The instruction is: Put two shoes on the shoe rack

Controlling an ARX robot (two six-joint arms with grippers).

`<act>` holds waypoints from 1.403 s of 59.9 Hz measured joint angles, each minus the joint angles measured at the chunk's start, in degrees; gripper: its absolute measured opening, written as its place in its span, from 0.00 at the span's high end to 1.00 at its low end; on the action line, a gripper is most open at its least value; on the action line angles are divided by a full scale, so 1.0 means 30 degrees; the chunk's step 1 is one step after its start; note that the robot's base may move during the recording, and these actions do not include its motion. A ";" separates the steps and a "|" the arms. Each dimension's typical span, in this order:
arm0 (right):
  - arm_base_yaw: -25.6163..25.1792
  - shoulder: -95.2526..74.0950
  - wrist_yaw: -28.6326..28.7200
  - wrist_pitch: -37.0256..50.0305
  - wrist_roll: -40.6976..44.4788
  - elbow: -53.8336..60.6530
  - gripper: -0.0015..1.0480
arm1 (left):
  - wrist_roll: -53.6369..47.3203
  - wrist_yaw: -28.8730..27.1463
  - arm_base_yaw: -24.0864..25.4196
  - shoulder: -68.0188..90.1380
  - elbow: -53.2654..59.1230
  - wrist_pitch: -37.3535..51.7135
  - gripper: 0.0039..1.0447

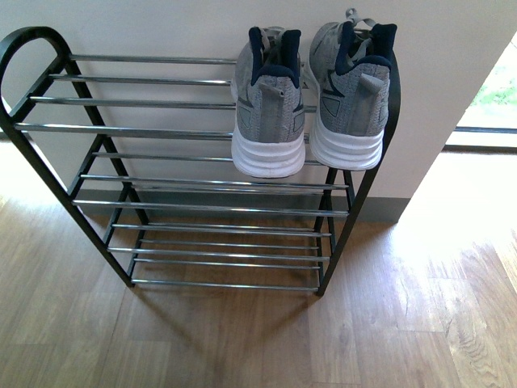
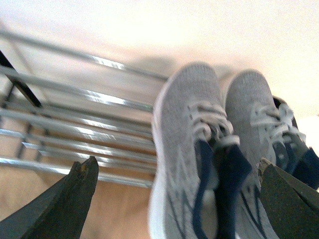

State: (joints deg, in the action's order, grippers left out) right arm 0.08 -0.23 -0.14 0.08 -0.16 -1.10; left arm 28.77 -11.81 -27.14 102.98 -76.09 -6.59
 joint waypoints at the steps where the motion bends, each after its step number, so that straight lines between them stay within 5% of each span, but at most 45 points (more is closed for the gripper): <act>1: 0.0000 0.0000 0.0000 0.0000 0.0000 0.0000 0.09 | -0.0947 -0.1064 0.0058 -0.0437 0.0758 0.1814 0.13; 6: 0.0000 0.0000 0.0029 0.0000 0.0000 0.0000 0.09 | -0.4779 -0.3650 0.0532 -0.2033 0.4495 0.9712 0.27; 11: 0.0000 0.0000 0.0000 0.0000 0.0000 0.0000 0.09 | -0.7686 -0.3169 0.1661 -0.3971 0.9690 1.6495 0.46; 32: 0.0000 0.0000 0.0007 0.0000 0.0000 0.0000 0.09 | -0.9209 -0.0517 0.4320 -0.8903 1.7486 1.9598 1.00; 65: 0.0000 0.0000 0.0007 0.0000 0.0000 0.0000 0.09 | -0.9384 0.2331 0.7337 -1.6983 2.3401 1.7391 0.99; 68: 0.0000 0.0000 0.0007 0.0000 0.0000 0.0000 0.09 | -0.9398 0.3650 0.8284 -1.7806 2.3795 1.6932 0.99; 84: 0.0000 0.0000 0.0007 0.0000 0.0000 0.0000 0.09 | -0.9391 0.3934 0.8961 -2.0240 2.5063 1.5693 0.99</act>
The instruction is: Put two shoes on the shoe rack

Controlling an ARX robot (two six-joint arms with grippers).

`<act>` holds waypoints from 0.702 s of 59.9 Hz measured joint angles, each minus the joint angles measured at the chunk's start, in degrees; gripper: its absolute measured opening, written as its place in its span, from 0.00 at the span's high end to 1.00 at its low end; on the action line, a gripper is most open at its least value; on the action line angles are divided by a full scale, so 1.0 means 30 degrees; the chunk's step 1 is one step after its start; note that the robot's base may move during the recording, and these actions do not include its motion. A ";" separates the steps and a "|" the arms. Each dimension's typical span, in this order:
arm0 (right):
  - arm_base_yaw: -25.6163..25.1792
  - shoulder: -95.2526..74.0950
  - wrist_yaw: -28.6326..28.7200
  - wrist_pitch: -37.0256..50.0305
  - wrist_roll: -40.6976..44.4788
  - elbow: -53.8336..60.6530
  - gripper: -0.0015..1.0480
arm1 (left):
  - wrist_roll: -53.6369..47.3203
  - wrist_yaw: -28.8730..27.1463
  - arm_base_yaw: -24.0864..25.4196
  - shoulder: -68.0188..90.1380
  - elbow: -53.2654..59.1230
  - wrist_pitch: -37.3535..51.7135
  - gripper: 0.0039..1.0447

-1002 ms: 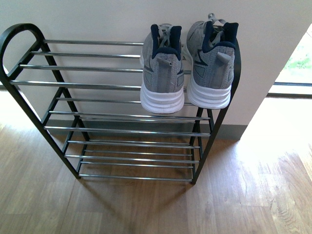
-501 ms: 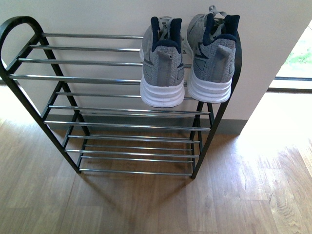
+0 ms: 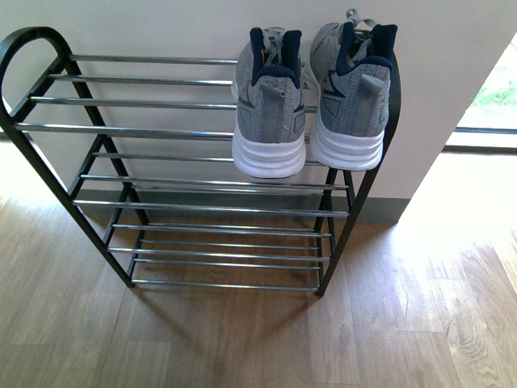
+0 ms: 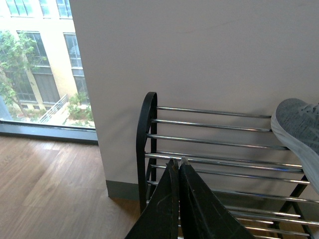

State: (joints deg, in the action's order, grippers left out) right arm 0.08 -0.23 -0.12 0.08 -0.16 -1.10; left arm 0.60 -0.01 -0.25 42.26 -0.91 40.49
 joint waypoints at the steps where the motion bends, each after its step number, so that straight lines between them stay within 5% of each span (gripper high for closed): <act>1: 0.0000 0.0000 0.0000 0.0000 0.0000 0.0000 0.09 | 0.0000 0.0000 0.0000 -0.0299 0.0007 -0.0255 0.99; 42: 0.0000 0.0000 0.0000 0.0000 0.0000 0.0000 0.09 | -0.0007 0.0000 0.0007 -0.8969 0.0029 -0.8371 0.99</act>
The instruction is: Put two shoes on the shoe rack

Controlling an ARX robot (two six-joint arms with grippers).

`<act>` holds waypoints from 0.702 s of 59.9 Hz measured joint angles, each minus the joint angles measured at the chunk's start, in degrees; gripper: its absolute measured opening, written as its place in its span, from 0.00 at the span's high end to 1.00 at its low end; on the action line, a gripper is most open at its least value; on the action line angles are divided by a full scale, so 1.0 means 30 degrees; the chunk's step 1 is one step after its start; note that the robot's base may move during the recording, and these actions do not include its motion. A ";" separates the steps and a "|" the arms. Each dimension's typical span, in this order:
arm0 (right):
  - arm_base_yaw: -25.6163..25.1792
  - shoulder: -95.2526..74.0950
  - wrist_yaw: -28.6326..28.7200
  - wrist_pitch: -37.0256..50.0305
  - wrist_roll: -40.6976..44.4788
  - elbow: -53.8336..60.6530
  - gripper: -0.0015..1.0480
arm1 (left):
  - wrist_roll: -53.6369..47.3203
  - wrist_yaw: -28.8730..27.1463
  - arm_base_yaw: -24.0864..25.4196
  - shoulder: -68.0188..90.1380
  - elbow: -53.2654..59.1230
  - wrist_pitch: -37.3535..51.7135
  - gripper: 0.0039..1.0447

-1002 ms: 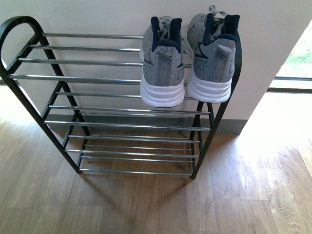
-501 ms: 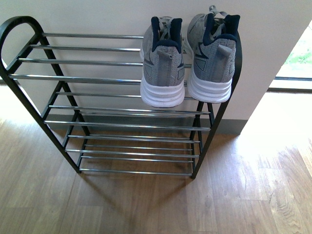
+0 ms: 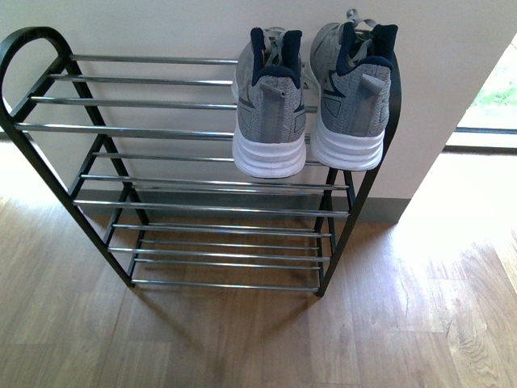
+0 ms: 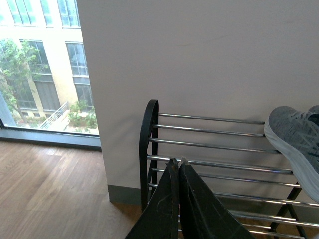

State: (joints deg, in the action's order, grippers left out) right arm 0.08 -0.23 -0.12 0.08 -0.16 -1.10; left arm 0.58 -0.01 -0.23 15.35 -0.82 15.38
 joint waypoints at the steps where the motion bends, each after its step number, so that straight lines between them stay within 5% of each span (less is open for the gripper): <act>1: 0.0000 0.0000 0.0000 0.0000 0.0000 0.0000 0.09 | 0.0000 0.0000 0.0000 -0.0124 0.0000 -0.0124 0.99; 21: 0.0000 0.0000 0.0000 0.0000 0.0000 0.0000 0.09 | 0.0007 0.0007 0.0000 -0.1836 -0.0007 -0.1821 0.99; 28: 0.0000 0.0000 -0.0007 0.0000 0.0000 0.0000 0.09 | 0.0007 0.0007 0.0000 -0.4524 -0.0007 -0.4969 0.99; 42: 0.0000 0.0007 0.0007 0.0000 0.0000 0.0000 0.09 | 0.0015 0.0000 0.0022 -0.4801 -0.0007 -0.5129 0.99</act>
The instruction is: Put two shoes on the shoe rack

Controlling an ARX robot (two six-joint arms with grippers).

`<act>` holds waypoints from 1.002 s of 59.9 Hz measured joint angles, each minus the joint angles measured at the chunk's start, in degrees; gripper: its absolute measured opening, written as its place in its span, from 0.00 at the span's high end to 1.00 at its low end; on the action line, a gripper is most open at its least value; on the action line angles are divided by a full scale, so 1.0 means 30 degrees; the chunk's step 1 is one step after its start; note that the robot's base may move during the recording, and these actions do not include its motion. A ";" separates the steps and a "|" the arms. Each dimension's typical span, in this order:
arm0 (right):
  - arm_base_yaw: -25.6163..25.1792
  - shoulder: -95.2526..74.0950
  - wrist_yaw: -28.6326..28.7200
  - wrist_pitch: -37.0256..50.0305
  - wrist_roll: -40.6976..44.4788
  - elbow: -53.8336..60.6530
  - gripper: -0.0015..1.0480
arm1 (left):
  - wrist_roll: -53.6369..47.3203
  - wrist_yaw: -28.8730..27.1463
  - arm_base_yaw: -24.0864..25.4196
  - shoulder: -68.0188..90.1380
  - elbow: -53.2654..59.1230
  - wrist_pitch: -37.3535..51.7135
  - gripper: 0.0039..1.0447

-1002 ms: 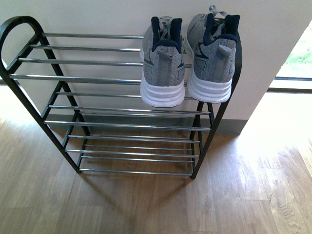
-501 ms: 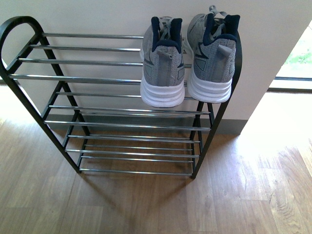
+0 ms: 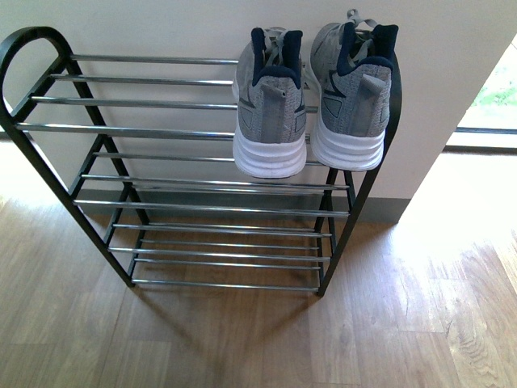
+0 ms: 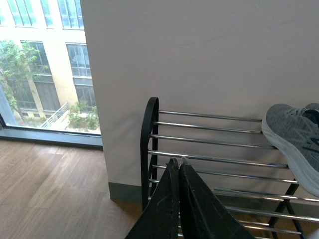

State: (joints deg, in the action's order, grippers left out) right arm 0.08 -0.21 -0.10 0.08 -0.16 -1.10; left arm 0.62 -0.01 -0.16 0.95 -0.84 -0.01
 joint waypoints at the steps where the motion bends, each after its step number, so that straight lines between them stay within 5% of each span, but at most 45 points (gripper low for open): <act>1: 0.0000 -0.0007 0.0015 0.0000 0.0000 0.0000 0.09 | -0.0007 0.0000 0.0000 0.0000 0.0000 0.0000 0.96; 33: 0.0000 -0.0015 -0.0044 0.0000 -0.0007 0.0000 0.09 | -0.0073 0.0029 0.0022 -0.0007 0.0000 -0.0007 0.07; 60: 0.0000 -0.0015 -0.0015 0.0000 0.0000 0.0000 0.09 | -0.0087 0.0015 0.0015 -0.0007 0.0000 0.0000 0.09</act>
State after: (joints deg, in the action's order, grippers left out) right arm 0.08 -0.25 -0.14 0.08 -0.16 -1.10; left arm 0.36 0.03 -0.12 0.93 -0.84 -0.01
